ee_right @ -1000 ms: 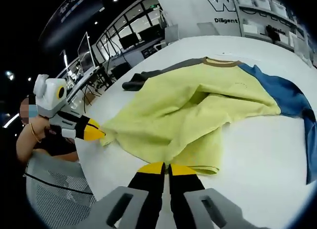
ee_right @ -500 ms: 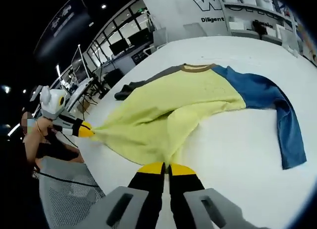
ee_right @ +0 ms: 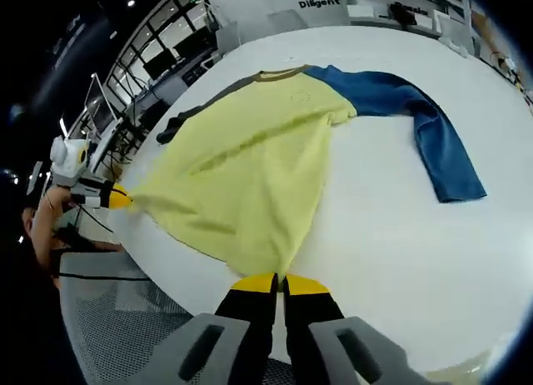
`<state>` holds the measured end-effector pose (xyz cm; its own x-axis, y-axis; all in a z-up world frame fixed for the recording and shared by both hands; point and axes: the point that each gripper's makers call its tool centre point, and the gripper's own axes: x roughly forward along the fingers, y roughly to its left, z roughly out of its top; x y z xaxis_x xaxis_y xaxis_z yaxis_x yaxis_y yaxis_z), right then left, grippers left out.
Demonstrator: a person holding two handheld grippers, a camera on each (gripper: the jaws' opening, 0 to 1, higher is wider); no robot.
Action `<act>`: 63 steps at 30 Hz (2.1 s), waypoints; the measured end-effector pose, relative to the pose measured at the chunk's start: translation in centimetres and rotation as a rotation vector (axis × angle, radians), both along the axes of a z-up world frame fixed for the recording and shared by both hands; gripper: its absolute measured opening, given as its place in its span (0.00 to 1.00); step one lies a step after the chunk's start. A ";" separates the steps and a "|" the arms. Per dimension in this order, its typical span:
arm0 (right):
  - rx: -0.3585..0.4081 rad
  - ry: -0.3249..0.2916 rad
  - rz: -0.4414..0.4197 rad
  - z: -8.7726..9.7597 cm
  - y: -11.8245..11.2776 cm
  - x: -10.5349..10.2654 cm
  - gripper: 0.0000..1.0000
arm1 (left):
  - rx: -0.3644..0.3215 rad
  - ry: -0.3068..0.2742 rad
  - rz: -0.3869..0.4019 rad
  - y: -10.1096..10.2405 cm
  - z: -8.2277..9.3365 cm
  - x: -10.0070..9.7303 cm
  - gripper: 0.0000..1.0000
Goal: Fold the garment on the visible template until the final outline fits inside the template.
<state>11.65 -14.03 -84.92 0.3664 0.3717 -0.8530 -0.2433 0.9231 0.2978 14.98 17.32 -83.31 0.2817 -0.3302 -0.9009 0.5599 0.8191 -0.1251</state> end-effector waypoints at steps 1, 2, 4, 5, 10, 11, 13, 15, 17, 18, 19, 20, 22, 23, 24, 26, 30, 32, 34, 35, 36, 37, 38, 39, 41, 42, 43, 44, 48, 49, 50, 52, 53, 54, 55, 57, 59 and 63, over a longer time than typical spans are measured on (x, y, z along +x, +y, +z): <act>-0.018 0.001 -0.005 -0.2 -0.3 -0.3 0.00 | 0.002 0.006 0.008 0.2 -0.2 0.0 0.03; -0.028 0.003 -0.011 -0.4 -0.5 -0.5 0.00 | 0.003 0.010 0.009 0.2 -0.3 -0.1 0.04; -0.043 0.010 -0.018 -0.5 -0.9 -0.8 0.00 | 0.007 0.024 0.011 0.3 -0.6 -0.3 0.04; -0.060 0.024 -0.027 -0.6 -1.3 -1.1 0.00 | 0.011 0.027 0.013 0.4 -0.7 -0.3 0.04; -0.132 0.020 -0.058 -1.0 -3.3 -1.0 0.00 | 0.011 0.050 0.007 0.3 -1.0 -0.8 0.04; -0.131 0.021 -0.061 -1.1 -3.4 -1.0 0.00 | 0.012 0.052 0.003 0.3 -1.1 -0.9 0.05; -0.131 0.023 -0.069 -1.2 -3.6 -1.1 0.00 | 0.037 0.073 -0.013 0.5 -1.6 -1.5 0.05; -0.134 0.028 -0.070 -1.3 -3.8 -1.1 0.00 | 0.070 0.097 -0.036 0.9 -2.0 -2.2 0.03; -0.131 0.032 -0.071 -1.4 -3.8 -1.1 0.00 | 0.079 0.086 -0.031 1.1 -2.3 -2.4 0.02; -0.132 0.036 -0.070 -1.5 -3.7 -1.1 0.00 | 0.069 0.108 -0.024 1.1 -2.4 -2.9 0.02; -0.135 0.037 -0.064 -1.6 -3.7 -1.1 0.00 | 0.059 0.120 -0.018 1.0 -2.5 -3.1 0.01; -0.139 0.037 -0.061 -1.6 -3.7 -1.2 0.00 | 0.053 0.123 -0.003 1.1 -2.7 -3.3 0.01; -0.144 0.040 -0.057 -1.7 -3.7 -1.2 0.00 | 0.052 0.122 -0.006 1.1 -2.8 -3.5 0.01; -0.144 0.041 -0.058 -1.7 -3.7 -1.2 0.00 | 0.051 0.123 -0.006 1.1 -2.8 -3.6 0.01; -0.145 0.041 -0.058 -1.8 -3.8 -1.2 0.00 | 0.050 0.124 -0.004 1.1 -2.8 -3.7 0.01; -0.145 0.042 -0.062 -1.8 -3.8 -1.2 0.00 | 0.047 0.123 -0.001 1.1 -2.9 -3.7 0.01; -0.157 0.040 -0.046 -2.0 -3.9 -1.2 0.00 | 0.045 0.125 0.010 1.1 -2.9 -3.6 0.01; -0.154 0.042 -0.048 -2.1 -3.9 -1.2 0.00 | 0.044 0.124 0.012 1.1 -2.9 -3.6 0.01; -0.153 0.042 -0.050 -2.2 -3.9 -1.3 0.00 | 0.043 0.120 0.019 1.1 -2.7 -3.4 0.02; -0.153 0.043 -0.047 -2.3 -3.9 -1.3 0.00 | 0.043 0.115 0.024 1.2 -2.5 -3.3 0.03; -0.150 0.038 -0.048 -2.2 -3.9 -1.3 0.00 | 0.042 0.106 0.032 1.3 -2.4 -3.1 0.04; -0.145 0.034 -0.053 -2.1 -3.9 -1.2 0.00 | 0.038 0.093 0.045 1.3 -2.2 -2.8 0.06; -0.135 0.026 -0.062 -2.0 -3.9 -1.1 0.00 | 0.030 0.077 0.064 1.4 -1.8 -2.5 0.08; -0.121 0.016 -0.074 -1.8 -3.9 -0.9 0.00 | 0.026 0.070 0.073 1.4 -1.7 -2.3 0.10; -0.107 -0.023 -0.127 -1.0 -4.4 -0.1 0.00 | 0.004 0.024 0.095 1.3 -1.0 -1.5 0.17; -0.105 -0.031 -0.146 -0.8 -4.6 0.2 0.02 | -0.003 0.007 0.090 1.1 -0.6 -1.3 0.20; -0.095 -0.042 -0.163 -0.5 -4.8 0.5 0.06 | -0.009 -0.021 0.082 1.0 -0.4 -0.9 0.21; -0.075 -0.067 -0.191 -0.1 -5.0 1.1 0.10 | -0.022 -0.050 0.095 0.7 -0.1 -0.5 0.24; -0.028 -0.136 -0.239 1.5 -5.5 2.6 0.27 | -0.166 -0.115 0.177 -0.7 1.5 0.8 0.41; -0.019 -0.156 -0.248 1.8 -5.6 3.0 0.31 | -0.180 -0.126 0.182 -0.8 1.8 1.0 0.44; -0.005 -0.180 -0.268 2.3 -5.9 3.5 0.35 | -0.187 -0.158 0.194 -0.8 2.3 1.4 0.46; -0.001 -0.200 -0.298 2.8 -6.6 4.2 0.47 | -0.183 -0.186 0.201 -0.6 2.9 1.5 0.51; 0.004 -0.233 -0.323 3.2 -7.0 4.8 0.52 | -0.181 -0.209 0.208 -0.5 3.3 1.7 0.53; 0.003 -0.237 -0.329 3.4 -7.1 4.9 0.58 | -0.181 -0.219 0.214 -0.4 3.4 1.8 0.55; 0.001 -0.239 -0.330 3.4 -7.2 5.0 0.65 | -0.182 -0.227 0.222 -0.4 3.6 1.9 0.59; 0.005 -0.266 -0.351 3.9 -8.1 5.8 0.74 | -0.220 -0.262 0.242 -0.7 4.5 2.2 0.66; 0.001 -0.280 -0.362 4.2 -8.5 6.2 0.82 | -0.239 -0.297 0.247 -0.9 5.3 2.5 0.73; 0.002 -0.280 -0.376 4.3 -9.5 7.0 0.90 | -0.235 -0.316 0.250 -0.8 5.9 2.5 0.80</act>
